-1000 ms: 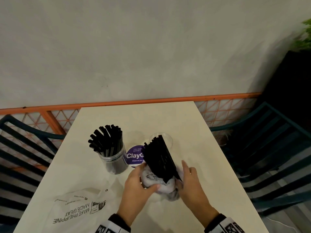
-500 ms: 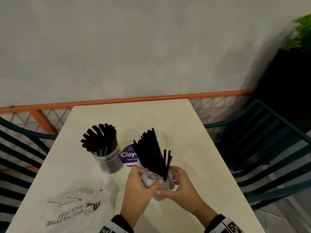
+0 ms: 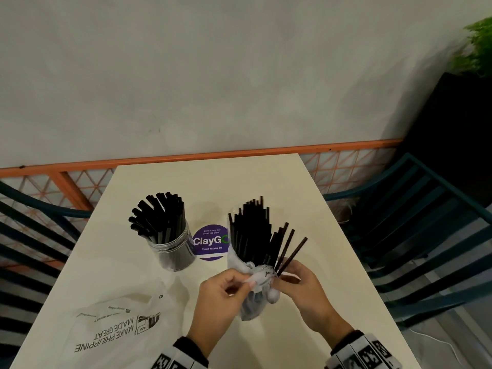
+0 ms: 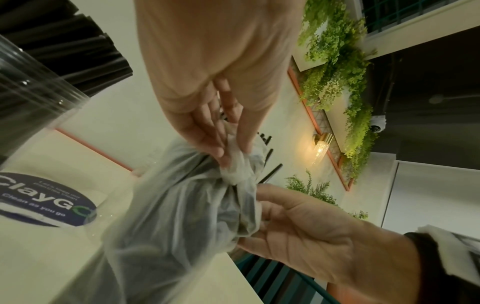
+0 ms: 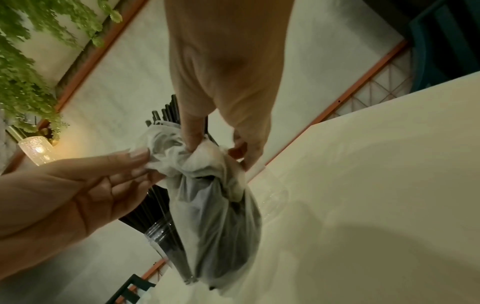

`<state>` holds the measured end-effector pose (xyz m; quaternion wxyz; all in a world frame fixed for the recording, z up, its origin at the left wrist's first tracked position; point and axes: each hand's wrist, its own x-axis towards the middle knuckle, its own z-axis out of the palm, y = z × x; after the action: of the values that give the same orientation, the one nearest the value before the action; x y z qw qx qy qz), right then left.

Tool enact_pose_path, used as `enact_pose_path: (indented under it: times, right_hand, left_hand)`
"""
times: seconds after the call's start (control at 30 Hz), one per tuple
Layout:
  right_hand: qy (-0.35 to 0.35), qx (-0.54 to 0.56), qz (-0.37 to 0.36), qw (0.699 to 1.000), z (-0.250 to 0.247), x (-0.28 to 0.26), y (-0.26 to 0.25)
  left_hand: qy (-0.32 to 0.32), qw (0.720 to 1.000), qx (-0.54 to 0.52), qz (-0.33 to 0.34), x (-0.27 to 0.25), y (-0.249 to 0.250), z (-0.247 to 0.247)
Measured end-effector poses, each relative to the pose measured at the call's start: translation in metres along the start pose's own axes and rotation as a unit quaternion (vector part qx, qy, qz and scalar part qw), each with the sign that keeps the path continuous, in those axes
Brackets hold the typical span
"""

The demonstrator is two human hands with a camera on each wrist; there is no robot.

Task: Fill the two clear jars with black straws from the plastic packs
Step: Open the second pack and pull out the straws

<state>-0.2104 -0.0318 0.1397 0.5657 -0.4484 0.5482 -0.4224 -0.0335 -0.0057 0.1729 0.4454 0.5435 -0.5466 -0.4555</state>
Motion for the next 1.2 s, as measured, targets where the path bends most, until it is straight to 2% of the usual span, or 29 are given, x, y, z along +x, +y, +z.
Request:
enact_pose_path:
  times: [0.07, 0.2, 0.27, 0.33, 0.4, 0.47, 0.5, 0.57, 0.6, 0.63, 0.67, 0.73, 0.8, 0.93, 1.0, 1.03, 1.13, 1.2]
  right_hand:
    - [0.009, -0.006, 0.051, 0.999, -0.002, 0.003, 0.005]
    - [-0.074, -0.038, 0.137, 0.987, 0.001, -0.001, 0.004]
    - [-0.083, -0.048, 0.141, 0.985, 0.002, -0.003, 0.004]
    - [-0.052, -0.102, 0.075, 0.99, 0.001, -0.002, 0.004]
    - [-0.023, -0.203, -0.025, 0.979, -0.003, -0.001, 0.005]
    - [-0.013, -0.24, -0.086, 0.967, -0.009, 0.0, 0.004]
    - [-0.013, -0.252, -0.098, 0.963, -0.013, 0.002, 0.004]
    - [-0.029, -0.297, -0.114, 0.948, -0.018, 0.003, 0.003]
    - [-0.048, -0.316, -0.116, 0.94, -0.019, 0.003, 0.002]
    - [-0.07, -0.327, -0.117, 0.935, -0.019, 0.003, 0.003]
    - [-0.092, -0.338, -0.12, 0.929, -0.016, 0.002, 0.003]
    - [-0.119, -0.356, -0.136, 0.917, -0.01, -0.002, -0.001]
    - [-0.132, -0.401, -0.152, 0.894, -0.007, -0.001, -0.002]
    - [-0.15, -0.507, -0.179, 0.83, -0.005, 0.001, 0.004]
    - [-0.122, -0.541, -0.246, 0.795, -0.006, 0.003, 0.014]
    - [-0.124, -0.545, -0.251, 0.79, -0.006, 0.003, 0.017]
    - [-0.137, -0.532, -0.198, 0.812, -0.004, -0.002, 0.013]
    - [-0.116, -0.528, -0.185, 0.821, -0.004, -0.001, 0.014]
  left_hand:
    - [-0.002, 1.0, -0.006, -0.006, 0.0, -0.001, 0.0]
    - [-0.02, 0.999, -0.017, -0.018, 0.0, -0.006, 0.003]
    - [-0.033, 0.999, 0.0, -0.017, -0.001, -0.008, 0.003]
    - [-0.034, 0.999, 0.022, -0.018, 0.0, -0.011, 0.0]
    - [-0.053, 0.998, 0.043, -0.009, 0.0, -0.011, -0.005]
    - [-0.09, 0.988, 0.12, 0.024, -0.002, -0.005, -0.012]
    - [-0.068, 0.983, 0.166, 0.048, -0.001, -0.004, -0.018]
    - [0.068, 0.975, 0.191, 0.091, 0.006, 0.004, -0.03]
    - [0.124, 0.977, 0.153, 0.086, 0.01, 0.008, -0.033]
    - [0.138, 0.982, 0.11, 0.062, 0.015, 0.009, -0.035]
    - [0.113, 0.991, 0.058, 0.034, 0.022, 0.01, -0.036]
    - [0.021, 1.0, 0.004, 0.003, 0.033, 0.013, -0.029]
    - [-0.025, 0.999, 0.02, 0.037, 0.036, 0.02, -0.015]
    - [0.022, 0.981, 0.149, 0.118, 0.032, 0.03, 0.016]
    - [0.062, 0.963, 0.214, 0.153, 0.033, 0.03, 0.028]
    - [0.073, 0.953, 0.241, 0.169, 0.035, 0.031, 0.033]
    - [0.108, 0.922, 0.297, 0.225, 0.046, 0.034, 0.044]
    - [0.112, 0.912, 0.308, 0.247, 0.054, 0.038, 0.046]
